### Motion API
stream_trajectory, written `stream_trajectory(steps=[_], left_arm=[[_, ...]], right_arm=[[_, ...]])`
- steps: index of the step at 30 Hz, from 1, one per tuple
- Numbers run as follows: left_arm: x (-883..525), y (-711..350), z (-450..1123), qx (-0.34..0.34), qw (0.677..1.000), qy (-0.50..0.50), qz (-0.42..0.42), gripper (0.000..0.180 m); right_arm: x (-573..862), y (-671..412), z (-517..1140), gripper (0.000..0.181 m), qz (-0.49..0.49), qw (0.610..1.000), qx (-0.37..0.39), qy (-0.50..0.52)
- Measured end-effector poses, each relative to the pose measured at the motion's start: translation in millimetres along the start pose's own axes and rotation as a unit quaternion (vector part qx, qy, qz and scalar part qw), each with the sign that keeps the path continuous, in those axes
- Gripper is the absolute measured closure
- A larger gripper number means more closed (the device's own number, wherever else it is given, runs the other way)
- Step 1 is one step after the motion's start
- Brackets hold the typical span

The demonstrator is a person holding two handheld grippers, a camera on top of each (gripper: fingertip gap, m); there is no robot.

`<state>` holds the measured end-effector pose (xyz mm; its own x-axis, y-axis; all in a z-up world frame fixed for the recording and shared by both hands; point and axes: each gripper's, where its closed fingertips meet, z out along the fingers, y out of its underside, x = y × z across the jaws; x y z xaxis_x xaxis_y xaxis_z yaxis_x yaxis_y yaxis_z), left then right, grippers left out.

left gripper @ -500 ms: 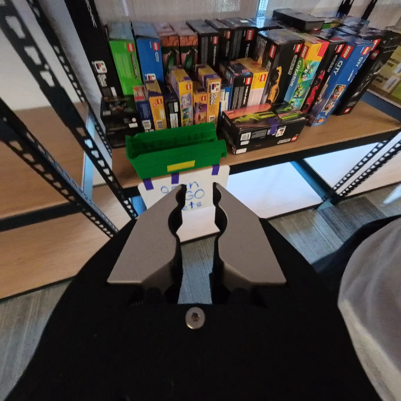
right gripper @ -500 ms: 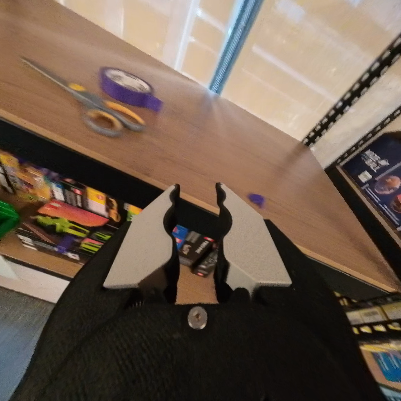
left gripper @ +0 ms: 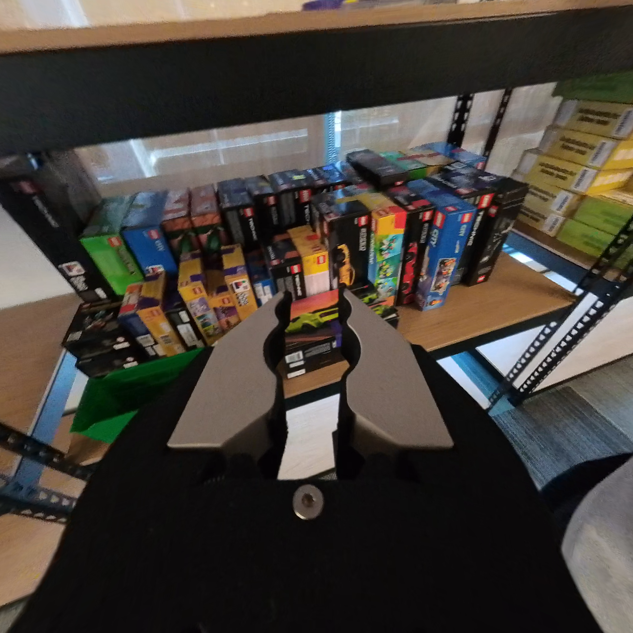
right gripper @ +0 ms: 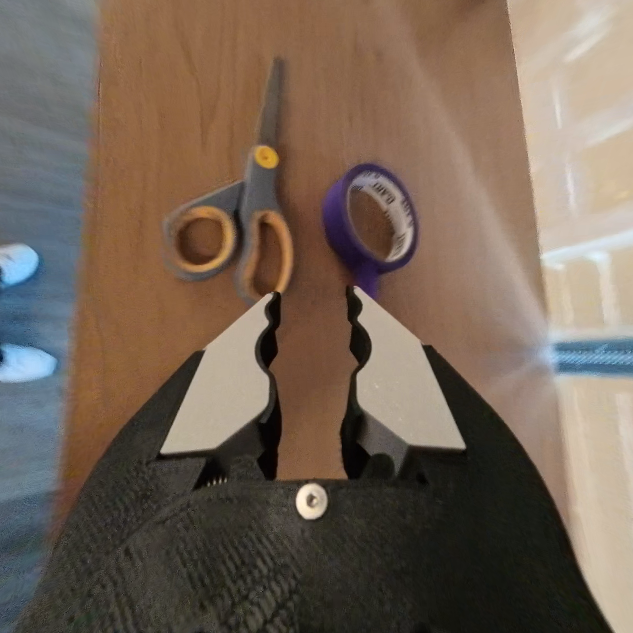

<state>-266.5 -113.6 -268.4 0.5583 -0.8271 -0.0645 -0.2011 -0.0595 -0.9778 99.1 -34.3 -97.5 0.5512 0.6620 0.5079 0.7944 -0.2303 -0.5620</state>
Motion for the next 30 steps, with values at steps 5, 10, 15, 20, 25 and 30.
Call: stream_trajectory(steps=[5, 10, 15, 20, 25, 30], left_arm=[[33.7, -15.8, -3.7, -0.011, 1.000, 0.005, 0.019, 0.155], [39.9, -8.4, -15.2, -0.015, 0.999, -0.042, -0.005, 0.156], [51.7, -13.0, -14.5, -0.002, 0.998, -0.061, -0.022, 0.158], [52.4, -94.4, 12.5, 0.081, 0.994, 0.015, -0.077, 0.158], [63.7, -232.6, 49.1, 0.175, 0.963, 0.158, -0.130, 0.140], [78.2, -334.5, 77.0, 0.203, 0.956, 0.192, -0.090, 0.122]], right_arm=[[44.5, 2.1, 59.4, 0.136, -0.163, 0.980, -0.087, -0.067], [48.7, 21.7, 93.4, 0.143, -0.279, 0.932, -0.183, -0.145], [48.6, 38.4, 87.8, 0.166, -0.235, 0.900, -0.282, -0.236], [32.9, -24.8, 69.2, 0.175, -0.018, 0.957, -0.114, -0.267], [16.7, -166.5, -34.7, 0.175, 0.206, 0.886, 0.276, -0.311], [-29.0, -216.2, -88.9, 0.176, 0.324, 0.764, 0.379, -0.411]])
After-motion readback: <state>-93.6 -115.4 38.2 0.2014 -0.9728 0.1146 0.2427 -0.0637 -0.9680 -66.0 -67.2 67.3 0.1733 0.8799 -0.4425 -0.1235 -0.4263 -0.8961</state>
